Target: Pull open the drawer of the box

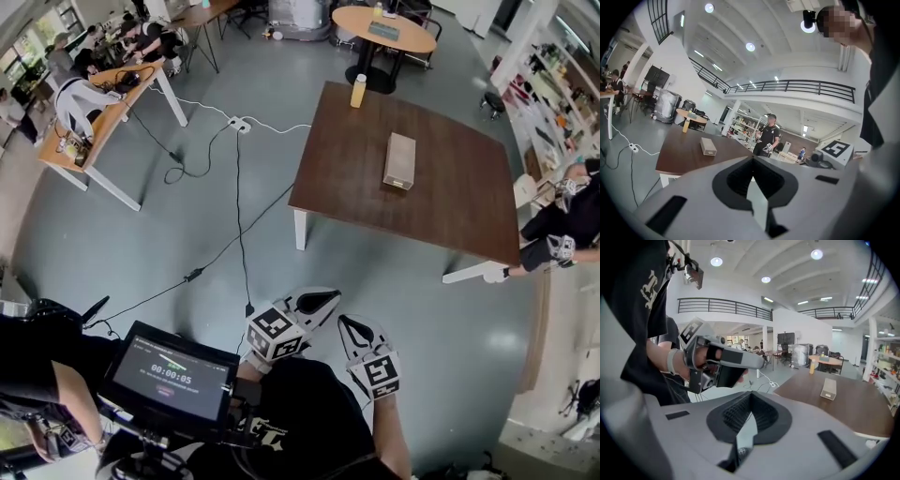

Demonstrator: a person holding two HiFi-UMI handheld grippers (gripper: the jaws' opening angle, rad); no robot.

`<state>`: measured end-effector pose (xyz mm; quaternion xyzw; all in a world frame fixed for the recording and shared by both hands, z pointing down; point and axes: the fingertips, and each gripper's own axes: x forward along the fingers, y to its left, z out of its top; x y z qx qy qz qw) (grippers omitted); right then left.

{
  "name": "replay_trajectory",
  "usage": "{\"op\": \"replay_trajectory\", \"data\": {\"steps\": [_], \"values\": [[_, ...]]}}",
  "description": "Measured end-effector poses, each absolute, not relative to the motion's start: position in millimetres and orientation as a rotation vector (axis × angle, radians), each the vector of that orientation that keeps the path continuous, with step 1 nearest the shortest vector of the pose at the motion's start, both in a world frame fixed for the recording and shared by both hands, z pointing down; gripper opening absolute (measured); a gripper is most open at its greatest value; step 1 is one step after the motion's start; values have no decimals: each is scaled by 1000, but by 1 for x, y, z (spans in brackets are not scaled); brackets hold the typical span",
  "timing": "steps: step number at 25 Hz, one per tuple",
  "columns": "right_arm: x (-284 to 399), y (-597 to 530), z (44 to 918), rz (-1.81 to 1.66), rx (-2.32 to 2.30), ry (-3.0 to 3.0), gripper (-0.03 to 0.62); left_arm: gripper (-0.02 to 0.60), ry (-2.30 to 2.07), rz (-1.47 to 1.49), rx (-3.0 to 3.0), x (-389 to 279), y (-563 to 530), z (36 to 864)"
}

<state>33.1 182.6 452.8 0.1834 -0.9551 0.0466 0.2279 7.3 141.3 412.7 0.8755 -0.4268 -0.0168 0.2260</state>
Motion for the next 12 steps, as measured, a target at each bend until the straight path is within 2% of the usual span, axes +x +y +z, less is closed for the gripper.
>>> {"op": "replay_trajectory", "data": {"steps": [12], "values": [[-14,103,451,111,632,-2617,-15,5,-1183,-45,2415,-63,88,426]]}}
